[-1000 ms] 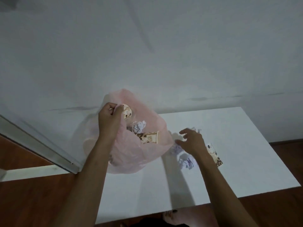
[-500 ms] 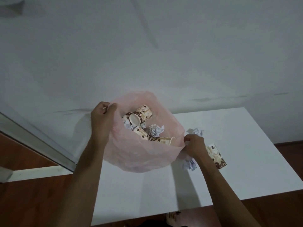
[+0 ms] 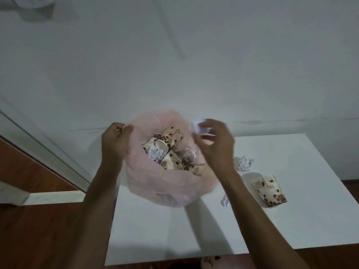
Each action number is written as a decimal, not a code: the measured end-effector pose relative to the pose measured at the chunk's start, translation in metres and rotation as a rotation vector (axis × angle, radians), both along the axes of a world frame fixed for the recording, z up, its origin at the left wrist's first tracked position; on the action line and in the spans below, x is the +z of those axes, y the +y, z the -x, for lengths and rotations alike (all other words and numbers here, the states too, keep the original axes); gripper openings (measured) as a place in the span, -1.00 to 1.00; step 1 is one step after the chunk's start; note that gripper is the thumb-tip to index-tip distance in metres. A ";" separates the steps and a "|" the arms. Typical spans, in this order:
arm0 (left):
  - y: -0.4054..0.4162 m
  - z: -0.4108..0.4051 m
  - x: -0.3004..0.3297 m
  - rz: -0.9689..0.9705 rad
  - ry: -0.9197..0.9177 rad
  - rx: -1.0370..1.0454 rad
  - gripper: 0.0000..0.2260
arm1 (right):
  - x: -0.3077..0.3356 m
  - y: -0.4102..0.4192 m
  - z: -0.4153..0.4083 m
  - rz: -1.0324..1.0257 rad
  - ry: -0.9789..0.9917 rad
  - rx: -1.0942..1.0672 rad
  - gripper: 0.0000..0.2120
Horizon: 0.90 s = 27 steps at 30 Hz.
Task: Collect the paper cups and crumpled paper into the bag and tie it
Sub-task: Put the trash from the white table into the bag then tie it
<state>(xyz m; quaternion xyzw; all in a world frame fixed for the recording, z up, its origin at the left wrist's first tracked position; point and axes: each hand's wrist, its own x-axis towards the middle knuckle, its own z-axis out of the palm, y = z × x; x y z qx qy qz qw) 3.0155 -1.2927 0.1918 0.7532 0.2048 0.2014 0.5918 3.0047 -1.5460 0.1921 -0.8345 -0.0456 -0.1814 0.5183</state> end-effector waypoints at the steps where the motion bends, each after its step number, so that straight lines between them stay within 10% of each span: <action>1: -0.007 0.000 -0.001 0.000 0.006 -0.014 -0.87 | -0.003 0.011 -0.001 0.060 0.082 0.187 -0.69; 5: -0.029 0.003 -0.006 0.014 0.011 -0.092 -0.85 | -0.023 0.023 -0.007 0.342 0.182 0.573 -0.82; 15: -0.061 -0.010 -0.012 0.095 0.024 -0.194 -0.84 | -0.039 -0.072 0.002 0.182 0.073 -0.268 -0.83; 27: -0.130 -0.035 -0.018 0.139 0.055 -0.418 -0.82 | -0.089 -0.173 0.053 0.393 0.915 -0.586 -0.21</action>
